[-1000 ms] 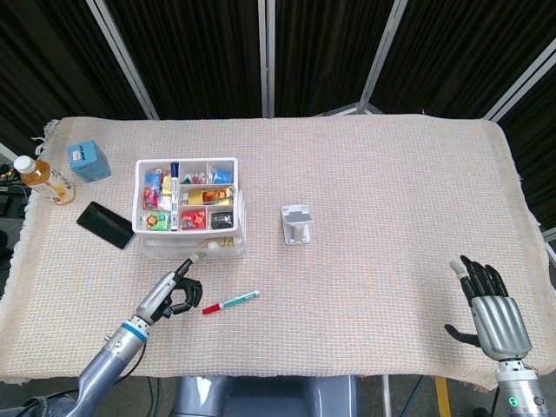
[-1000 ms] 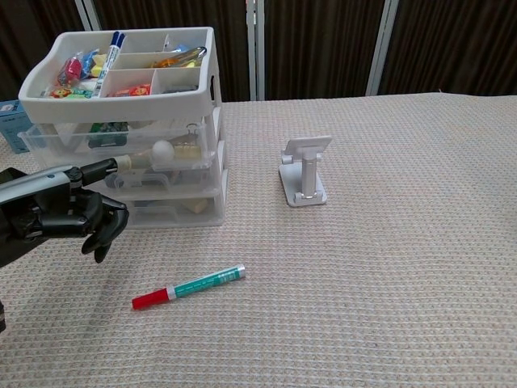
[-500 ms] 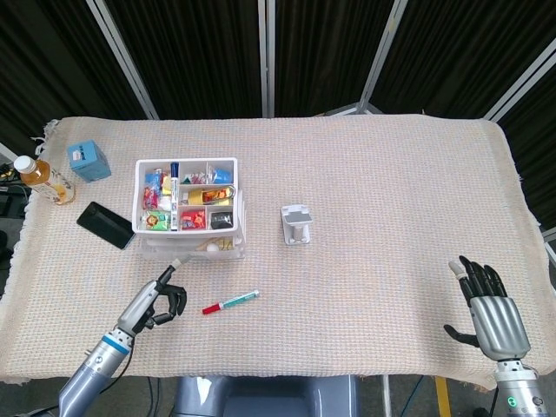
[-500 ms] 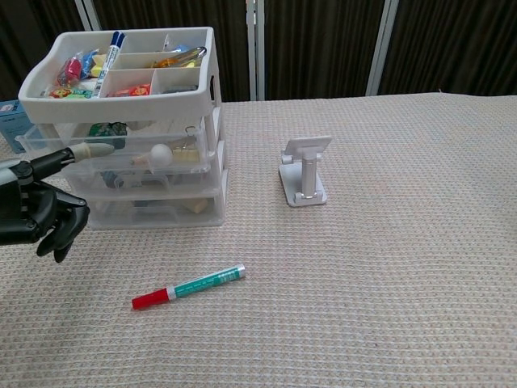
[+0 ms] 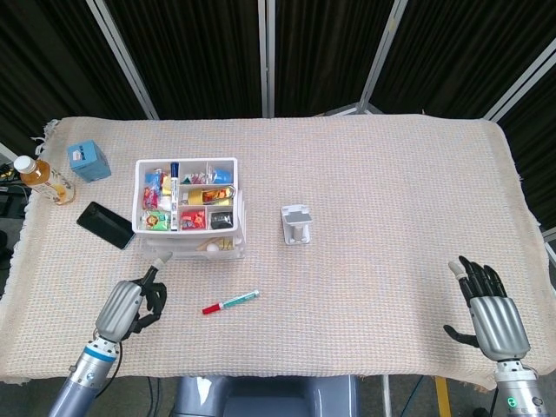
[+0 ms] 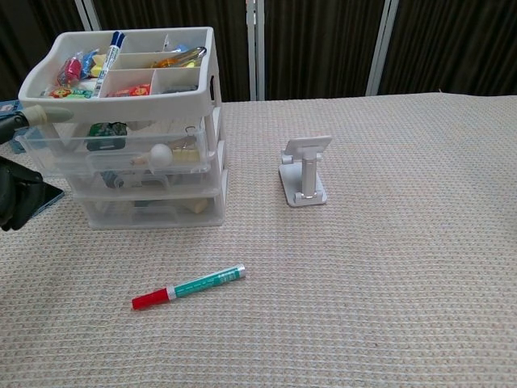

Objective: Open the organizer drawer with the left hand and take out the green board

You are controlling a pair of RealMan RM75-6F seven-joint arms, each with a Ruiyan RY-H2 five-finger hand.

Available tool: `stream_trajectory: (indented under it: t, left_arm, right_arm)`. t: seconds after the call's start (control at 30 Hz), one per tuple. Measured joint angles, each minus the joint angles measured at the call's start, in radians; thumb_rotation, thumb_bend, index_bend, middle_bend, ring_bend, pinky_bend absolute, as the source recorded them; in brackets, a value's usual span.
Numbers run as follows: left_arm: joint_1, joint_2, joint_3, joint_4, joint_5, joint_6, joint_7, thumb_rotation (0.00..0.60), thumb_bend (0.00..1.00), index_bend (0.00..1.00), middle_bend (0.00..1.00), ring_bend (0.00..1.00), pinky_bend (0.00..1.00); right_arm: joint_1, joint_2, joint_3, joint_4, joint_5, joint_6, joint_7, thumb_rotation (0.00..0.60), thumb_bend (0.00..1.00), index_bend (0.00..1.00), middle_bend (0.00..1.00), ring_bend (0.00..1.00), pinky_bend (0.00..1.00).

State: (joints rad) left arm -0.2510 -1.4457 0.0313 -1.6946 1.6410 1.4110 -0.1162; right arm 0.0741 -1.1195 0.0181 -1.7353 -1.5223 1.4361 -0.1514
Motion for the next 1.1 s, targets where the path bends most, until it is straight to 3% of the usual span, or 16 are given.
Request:
stream_trajectory:
  t: [0.17,0.37,0.5,0.83,1.1]
  left_arm:
    - [0.020,0.018,-0.022,-0.064,-0.033,0.023,0.146,0.600,1.00,0.00,0.72,0.73,0.60]
    - [0.023,0.065,-0.052,-0.167,-0.152,-0.008,0.316,0.600,1.00,0.01,0.73,0.74,0.61]
    - [0.012,0.091,-0.075,-0.220,-0.245,-0.051,0.402,0.600,1.00,0.07,0.74,0.74,0.61]
    - [-0.023,0.114,-0.103,-0.254,-0.352,-0.134,0.423,0.600,1.00,0.12,0.74,0.74,0.62]
    - [-0.031,0.115,-0.104,-0.258,-0.348,-0.141,0.408,0.600,1.00,0.30,0.75,0.76,0.63]
  right_arm:
    - [0.000,-0.001,0.000,0.000,0.001,-0.001,-0.003,0.600,0.01,0.10,0.00,0.00,0.00]
    - [0.001,-0.003,-0.002,-0.001,0.001,-0.004,-0.010,0.600,0.01,0.10,0.00,0.00,0.00]
    - [0.001,-0.003,-0.003,-0.001,0.000,-0.003,-0.011,0.600,0.02,0.10,0.00,0.00,0.00]
    - [0.001,-0.002,-0.004,-0.002,0.001,-0.004,-0.010,0.600,0.01,0.11,0.00,0.00,0.00]
    - [0.001,-0.003,-0.005,-0.002,0.001,-0.006,-0.012,0.600,0.01,0.11,0.00,0.00,0.00]
